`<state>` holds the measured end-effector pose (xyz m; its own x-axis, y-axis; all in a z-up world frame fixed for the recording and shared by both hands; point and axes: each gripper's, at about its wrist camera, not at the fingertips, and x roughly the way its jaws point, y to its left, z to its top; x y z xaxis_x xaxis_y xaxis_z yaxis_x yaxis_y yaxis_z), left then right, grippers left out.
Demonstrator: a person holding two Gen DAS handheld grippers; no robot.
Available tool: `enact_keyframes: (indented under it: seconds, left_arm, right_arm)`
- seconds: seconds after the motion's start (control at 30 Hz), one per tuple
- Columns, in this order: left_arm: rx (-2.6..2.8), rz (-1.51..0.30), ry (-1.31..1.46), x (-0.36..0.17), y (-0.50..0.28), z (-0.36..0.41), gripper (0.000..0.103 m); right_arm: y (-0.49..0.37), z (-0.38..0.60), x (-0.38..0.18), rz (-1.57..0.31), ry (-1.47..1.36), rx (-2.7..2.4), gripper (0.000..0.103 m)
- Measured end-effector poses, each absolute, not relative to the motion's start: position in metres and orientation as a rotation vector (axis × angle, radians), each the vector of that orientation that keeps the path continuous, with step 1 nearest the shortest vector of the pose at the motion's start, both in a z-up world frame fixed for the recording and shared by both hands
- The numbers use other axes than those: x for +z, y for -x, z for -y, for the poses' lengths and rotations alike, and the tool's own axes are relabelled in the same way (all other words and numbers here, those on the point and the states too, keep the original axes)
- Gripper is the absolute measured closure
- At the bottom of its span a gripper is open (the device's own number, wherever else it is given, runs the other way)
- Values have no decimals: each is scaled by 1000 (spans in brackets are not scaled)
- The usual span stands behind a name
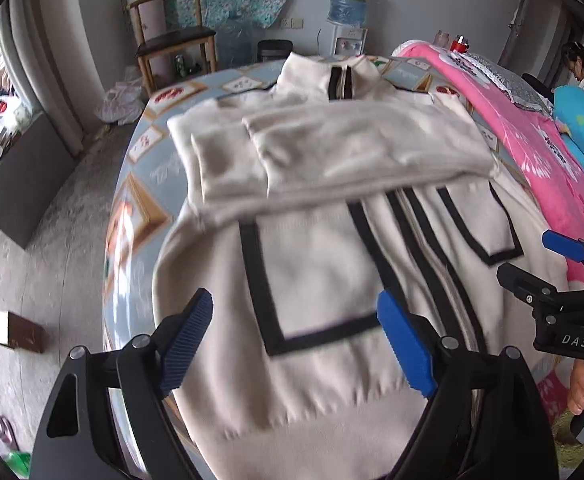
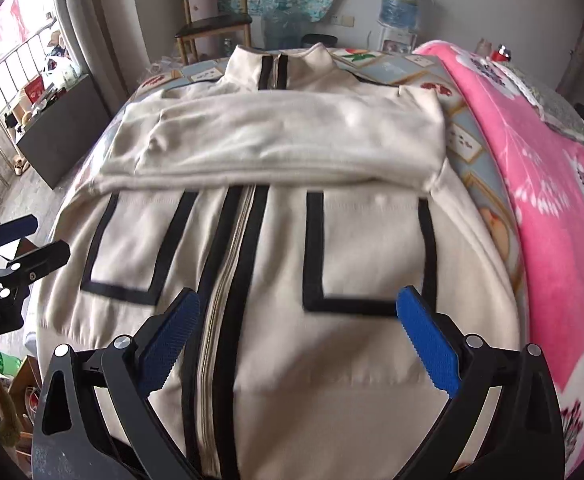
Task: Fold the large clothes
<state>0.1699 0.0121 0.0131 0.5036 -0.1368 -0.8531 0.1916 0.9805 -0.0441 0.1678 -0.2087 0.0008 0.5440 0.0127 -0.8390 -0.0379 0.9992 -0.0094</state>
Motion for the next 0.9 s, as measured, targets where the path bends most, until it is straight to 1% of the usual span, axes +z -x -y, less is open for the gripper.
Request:
enact_keyframes:
  seconds: [0.23,0.4,0.53,0.63,0.8,0.9]
  left_arm:
    - [-180,-1093,-74,-24,-136,-7,20]
    - [-166,-1110,-113,-42,-133,-2,20]
    - [-164,-1118,-105,-48,-135,-4,19]
    - [-165,-1126,-81,-52,-135,-9,15]
    - [-167,-1123,-51,-57,-136,-14,6]
    - [-169,-1119,-63,-58,-134,-13,5]
  right_arm:
    - [-138,197,-24,-1039,30,22,7]
    - [-135,195,-46,-1088,50,12,7]
    - [-135,202,-54,-1102,-11,41,7]
    - [-136,205,-60,-1113,-35,51,7]
    - [-134,204,-62,-1098,-26,45,7]
    - [-131,204,-63,-1087,-14,45,7]
